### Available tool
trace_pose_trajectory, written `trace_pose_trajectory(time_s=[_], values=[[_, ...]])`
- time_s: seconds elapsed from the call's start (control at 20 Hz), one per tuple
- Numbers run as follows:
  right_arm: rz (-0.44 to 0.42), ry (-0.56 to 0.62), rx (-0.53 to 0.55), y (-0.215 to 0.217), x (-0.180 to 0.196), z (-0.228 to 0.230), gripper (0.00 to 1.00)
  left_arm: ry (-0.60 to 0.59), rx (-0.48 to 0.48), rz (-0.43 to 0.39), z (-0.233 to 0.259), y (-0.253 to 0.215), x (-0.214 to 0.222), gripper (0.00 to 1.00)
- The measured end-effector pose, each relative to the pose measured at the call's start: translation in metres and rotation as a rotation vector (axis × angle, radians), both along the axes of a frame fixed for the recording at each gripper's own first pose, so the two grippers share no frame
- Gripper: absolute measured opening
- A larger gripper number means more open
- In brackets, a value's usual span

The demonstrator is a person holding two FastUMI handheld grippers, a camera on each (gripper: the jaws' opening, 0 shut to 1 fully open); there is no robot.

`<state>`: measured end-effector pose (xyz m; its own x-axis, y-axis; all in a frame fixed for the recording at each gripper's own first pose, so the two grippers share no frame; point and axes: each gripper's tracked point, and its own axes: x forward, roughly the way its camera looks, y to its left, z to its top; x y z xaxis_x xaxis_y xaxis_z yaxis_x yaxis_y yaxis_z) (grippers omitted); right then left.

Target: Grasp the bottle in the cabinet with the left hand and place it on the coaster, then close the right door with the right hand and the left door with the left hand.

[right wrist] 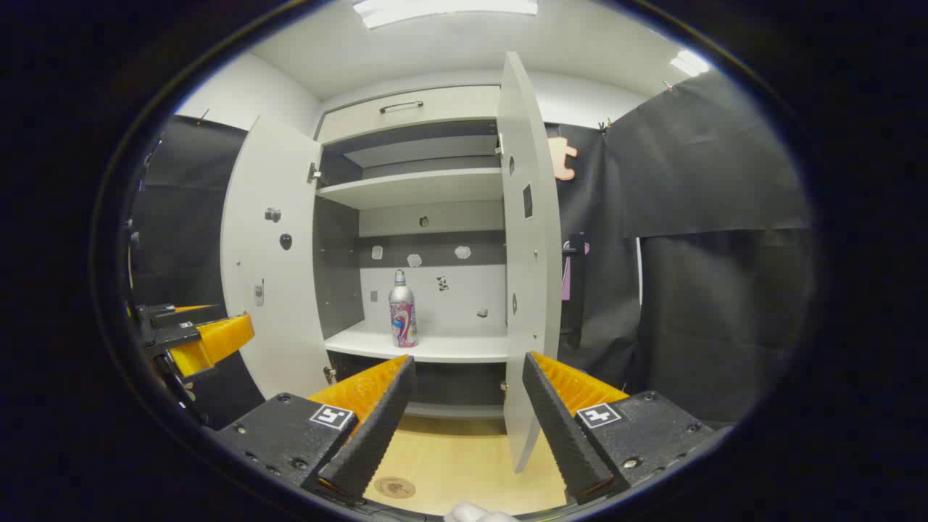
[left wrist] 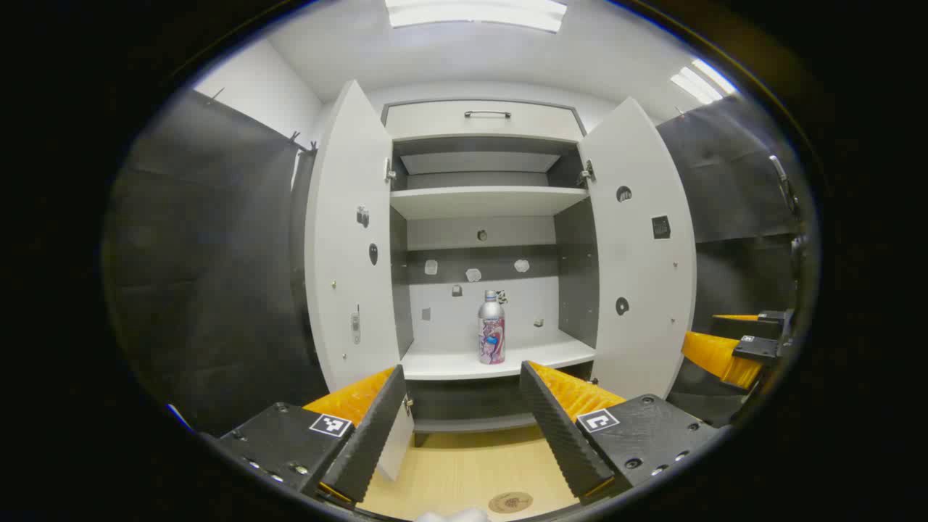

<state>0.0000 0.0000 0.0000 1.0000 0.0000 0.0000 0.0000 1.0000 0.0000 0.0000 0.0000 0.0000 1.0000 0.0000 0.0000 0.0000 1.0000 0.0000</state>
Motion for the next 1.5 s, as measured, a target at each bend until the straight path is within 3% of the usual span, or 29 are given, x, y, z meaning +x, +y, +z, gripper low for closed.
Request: trace_pose_trajectory(time_s=[0.9,1.2,1.5], values=[[-0.017,-0.009,-0.003,0.008,0.003,-0.001,0.97,-0.011,0.013,-0.007,-0.002,0.012,0.018,0.97],[-0.039,-0.005,-0.011,0.003,0.006,0.000,0.97,-0.042,0.001,-0.016,0.010,0.010,0.065,0.97],[-0.073,-0.004,-0.019,-0.004,0.006,0.003,0.97,-0.098,0.027,-0.062,0.032,-0.015,0.150,0.97]])
